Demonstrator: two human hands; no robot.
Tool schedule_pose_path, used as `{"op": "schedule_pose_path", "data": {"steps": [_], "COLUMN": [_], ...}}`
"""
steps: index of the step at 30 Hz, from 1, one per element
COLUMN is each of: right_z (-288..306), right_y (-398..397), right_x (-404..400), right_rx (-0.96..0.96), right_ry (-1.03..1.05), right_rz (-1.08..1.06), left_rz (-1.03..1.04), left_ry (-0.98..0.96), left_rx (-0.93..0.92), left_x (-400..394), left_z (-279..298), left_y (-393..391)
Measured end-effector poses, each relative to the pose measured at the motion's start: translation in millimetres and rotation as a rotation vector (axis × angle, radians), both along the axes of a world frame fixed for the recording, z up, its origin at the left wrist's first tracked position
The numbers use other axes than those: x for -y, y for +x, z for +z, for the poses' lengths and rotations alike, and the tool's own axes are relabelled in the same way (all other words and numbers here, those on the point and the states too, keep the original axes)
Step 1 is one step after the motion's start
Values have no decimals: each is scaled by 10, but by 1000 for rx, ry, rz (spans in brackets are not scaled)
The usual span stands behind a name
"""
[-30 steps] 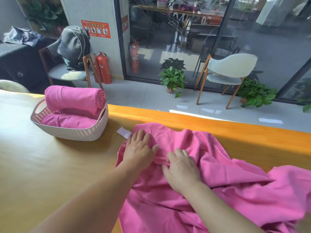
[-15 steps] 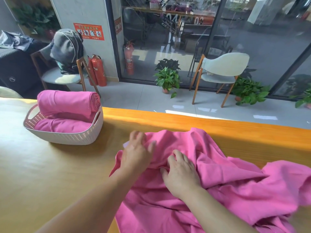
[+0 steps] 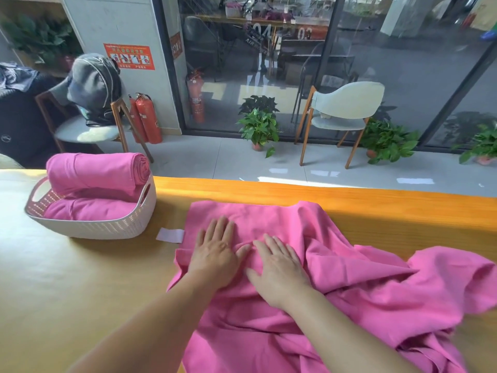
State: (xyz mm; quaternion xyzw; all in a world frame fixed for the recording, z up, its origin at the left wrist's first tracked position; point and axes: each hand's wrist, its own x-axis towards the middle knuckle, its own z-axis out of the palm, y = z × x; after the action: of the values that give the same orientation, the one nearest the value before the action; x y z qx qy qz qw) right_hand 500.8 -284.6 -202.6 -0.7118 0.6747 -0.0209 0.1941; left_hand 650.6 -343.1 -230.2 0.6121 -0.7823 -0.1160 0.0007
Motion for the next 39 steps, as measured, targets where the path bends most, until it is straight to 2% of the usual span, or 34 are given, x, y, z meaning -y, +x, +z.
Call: {"op": "schedule_pose_path", "data": {"steps": [4, 7, 9, 13, 17, 19, 21, 24, 26, 27, 28, 30, 31, 33, 35, 37, 39], "right_z": [185, 292, 320, 336, 355, 387, 432, 548, 597, 634, 653, 669, 668, 647, 565, 498, 443], "right_y": [-148, -391, -614, -943, -1344, -1620, -1944, -2322, -2354, -2378, -2378, -2441, -2471, -2554, -2657, -2745, -2837], "right_x": [-93, -186, -239, -377, -620, -687, -702, -647, -644, -670, -695, -775, -819, -914, -1013, -1146, -1241], "right_rx": [60, 132, 121, 16, -98, -142, -205, -258, -320, -352, -379, -369, -334, -255, -207, -216, -248], "right_ry": [-124, -259, -320, -309, -354, -327, -278, 28, 214, 230, 207, 34, -123, -457, -631, -625, -437], "right_rz": [-5, -127, -223, -323, -428, -485, -515, -558, -471, -420, -389, -365, -364, -354, -301, -211, -167], "left_rz": [112, 198, 95, -216, -313, -305, -323, -323, -260, -208, -169, -101, -73, -44, -106, -179, -252], "left_ry": [32, -18, -88, -75, 41, 134, 137, 143, 215, 241, 232, 76, -23, -55, -53, -100, -124], "left_rx": [70, 60, 5, -212, -306, -233, -156, -51, 76, 122, 118, -27, -149, -341, -358, -365, -353], "left_x": [153, 162, -10, -423, -584, -591, -612, -655, -681, -707, -702, -704, -695, -685, -640, -566, -499], "left_z": [1, 121, 198, 230, 239, 211, 196, 270, 373, 456, 532, 676, 736, 867, 933, 935, 905], "left_y": [151, 68, -183, -888, -1436, -1487, -1453, -1464, -1538, -1643, -1722, -1925, -2027, -2274, -2527, -2732, -2850]}}
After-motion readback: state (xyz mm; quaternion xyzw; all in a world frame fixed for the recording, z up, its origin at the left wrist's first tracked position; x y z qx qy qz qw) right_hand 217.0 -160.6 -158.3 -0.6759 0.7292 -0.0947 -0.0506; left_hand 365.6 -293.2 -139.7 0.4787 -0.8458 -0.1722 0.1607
